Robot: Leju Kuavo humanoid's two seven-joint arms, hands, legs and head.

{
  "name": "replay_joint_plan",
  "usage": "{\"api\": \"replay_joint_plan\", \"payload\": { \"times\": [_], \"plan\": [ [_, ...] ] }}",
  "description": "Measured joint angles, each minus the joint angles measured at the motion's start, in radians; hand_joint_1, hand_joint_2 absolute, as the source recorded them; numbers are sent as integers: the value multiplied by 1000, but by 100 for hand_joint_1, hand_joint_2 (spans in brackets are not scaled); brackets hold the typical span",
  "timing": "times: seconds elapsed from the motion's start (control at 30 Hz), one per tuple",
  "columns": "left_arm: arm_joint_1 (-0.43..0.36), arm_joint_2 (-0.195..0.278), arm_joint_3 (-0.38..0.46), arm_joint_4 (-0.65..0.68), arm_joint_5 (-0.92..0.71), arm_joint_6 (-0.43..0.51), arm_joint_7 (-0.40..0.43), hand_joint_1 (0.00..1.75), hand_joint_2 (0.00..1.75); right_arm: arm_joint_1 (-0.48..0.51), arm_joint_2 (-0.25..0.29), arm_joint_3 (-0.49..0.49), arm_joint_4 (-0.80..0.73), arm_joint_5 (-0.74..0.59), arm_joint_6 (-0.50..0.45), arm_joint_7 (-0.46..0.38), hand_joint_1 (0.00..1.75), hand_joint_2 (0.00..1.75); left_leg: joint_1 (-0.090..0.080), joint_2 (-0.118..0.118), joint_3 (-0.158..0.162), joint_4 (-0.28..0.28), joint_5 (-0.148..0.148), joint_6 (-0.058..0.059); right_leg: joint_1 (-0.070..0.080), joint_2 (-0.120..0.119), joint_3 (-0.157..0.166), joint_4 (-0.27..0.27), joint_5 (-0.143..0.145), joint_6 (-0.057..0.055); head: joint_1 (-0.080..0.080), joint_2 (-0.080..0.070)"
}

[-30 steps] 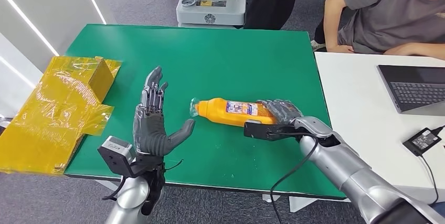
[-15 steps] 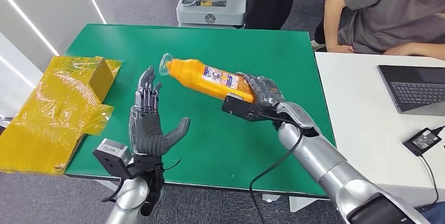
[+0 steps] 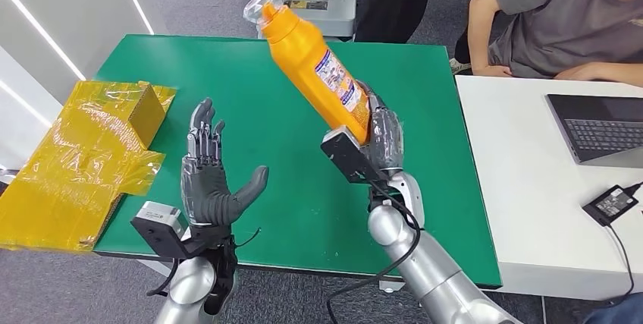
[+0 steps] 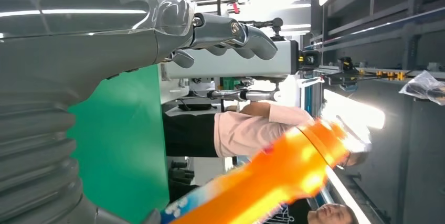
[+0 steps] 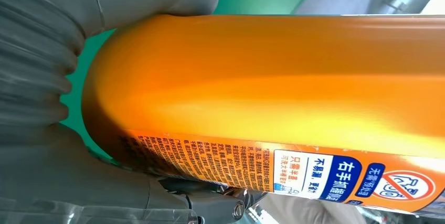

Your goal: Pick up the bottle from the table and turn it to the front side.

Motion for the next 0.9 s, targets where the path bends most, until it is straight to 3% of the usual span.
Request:
{"api": "replay_joint_plan", "payload": {
  "times": [0.17,0.3,0.9],
  "plan": [
    [0,-2,2,0,2,2,0,0,175,45,24,-41,-50,-13,-22,-59,175,175,0,0,0,0,0,0,0,0,0,0,0,0,0,0],
    [-4,-4,3,3,5,-14,-9,0,175,80,29,-46,-90,67,5,-109,175,175,0,0,0,0,0,0,0,0,0,0,0,0,0,0],
    [-30,-9,7,16,-35,-96,5,0,175,154,29,-44,-164,274,214,-89,175,175,0,0,0,0,0,0,0,0,-1,0,0,0,0,0]
  ]
}}
